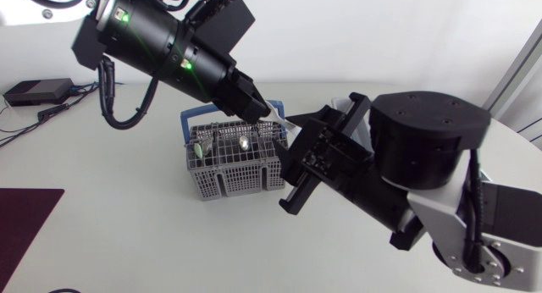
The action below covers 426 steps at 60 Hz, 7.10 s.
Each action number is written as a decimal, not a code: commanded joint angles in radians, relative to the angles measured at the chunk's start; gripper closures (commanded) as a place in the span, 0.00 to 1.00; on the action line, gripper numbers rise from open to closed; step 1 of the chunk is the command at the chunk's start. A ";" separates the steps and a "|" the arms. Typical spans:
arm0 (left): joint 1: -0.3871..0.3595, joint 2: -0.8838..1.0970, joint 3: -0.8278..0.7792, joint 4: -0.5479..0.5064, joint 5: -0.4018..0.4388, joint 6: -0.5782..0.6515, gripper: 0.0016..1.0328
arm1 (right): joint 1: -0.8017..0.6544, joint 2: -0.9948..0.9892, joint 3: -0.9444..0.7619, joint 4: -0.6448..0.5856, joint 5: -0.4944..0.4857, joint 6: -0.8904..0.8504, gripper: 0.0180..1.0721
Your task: Unload the cutlery basket into the drawer organizer.
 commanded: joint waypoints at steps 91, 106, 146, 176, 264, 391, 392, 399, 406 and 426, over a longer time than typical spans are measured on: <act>0.018 0.023 0.205 -0.003 0.039 -0.101 0.15 | -0.078 -0.136 -0.040 -0.181 -0.095 -0.039 0.94; 0.103 0.060 0.182 -0.011 0.034 -0.009 0.15 | -0.461 -0.204 -0.109 -0.293 -0.467 -0.111 0.94; 0.175 0.077 -0.090 0.103 0.039 -0.029 0.11 | -1.171 0.378 0.178 -0.574 -0.842 -0.898 0.94; 0.210 0.081 -0.172 0.154 0.062 -0.107 0.11 | -1.205 0.588 0.201 -0.436 -0.650 -1.091 0.74; 0.187 0.245 -0.189 0.267 0.085 -0.182 0.46 | -0.946 -0.185 -0.189 -0.557 -0.852 -0.541 0.13; 0.120 -0.057 -0.413 0.500 0.085 -0.222 0.94 | -0.840 -0.276 -0.232 -0.589 -0.810 -0.501 0.13; 0.120 -0.058 -0.412 0.499 0.085 -0.221 0.94 | -0.840 -0.276 -0.232 -0.589 -0.811 -0.501 0.13; 0.120 -0.087 -0.398 0.476 0.085 -0.213 0.94 | -0.837 -0.282 -0.232 -0.592 -0.810 -0.501 0.13; 0.121 -0.109 -0.390 0.460 0.083 -0.207 0.94 | -0.831 -0.285 -0.233 -0.595 -0.811 -0.501 0.13; 0.121 -0.179 -0.398 0.413 0.082 -0.204 0.94 | -0.803 -0.320 -0.227 -0.614 -0.799 -0.481 0.13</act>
